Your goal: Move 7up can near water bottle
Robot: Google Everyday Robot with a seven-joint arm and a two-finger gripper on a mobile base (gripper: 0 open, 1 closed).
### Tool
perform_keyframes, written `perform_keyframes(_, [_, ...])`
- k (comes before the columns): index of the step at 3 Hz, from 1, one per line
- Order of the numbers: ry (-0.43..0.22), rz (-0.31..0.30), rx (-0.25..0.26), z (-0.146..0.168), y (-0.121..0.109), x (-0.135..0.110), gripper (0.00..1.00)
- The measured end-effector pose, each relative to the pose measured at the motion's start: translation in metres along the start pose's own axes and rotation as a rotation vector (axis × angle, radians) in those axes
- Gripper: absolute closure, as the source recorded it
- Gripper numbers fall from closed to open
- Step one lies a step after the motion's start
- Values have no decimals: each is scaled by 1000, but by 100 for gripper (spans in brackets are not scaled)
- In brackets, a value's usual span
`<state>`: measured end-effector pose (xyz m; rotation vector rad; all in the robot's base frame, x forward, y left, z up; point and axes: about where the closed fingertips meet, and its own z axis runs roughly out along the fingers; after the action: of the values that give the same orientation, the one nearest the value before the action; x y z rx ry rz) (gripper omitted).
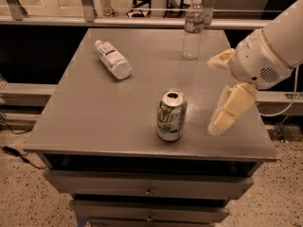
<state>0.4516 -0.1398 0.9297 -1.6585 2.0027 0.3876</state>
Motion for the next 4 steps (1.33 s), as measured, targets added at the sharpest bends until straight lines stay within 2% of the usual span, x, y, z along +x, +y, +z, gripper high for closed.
perform_keyframes(1, [-124,-14,-57,27,9,-16,0])
perform_keyframes(2, [-271,8,-95,51,14,-29,0])
perform_keyframes(3, [-346,24,-103,61,14,-39,0])
perform_keyframes(4, [-391,51,-111,73,18,-49,16])
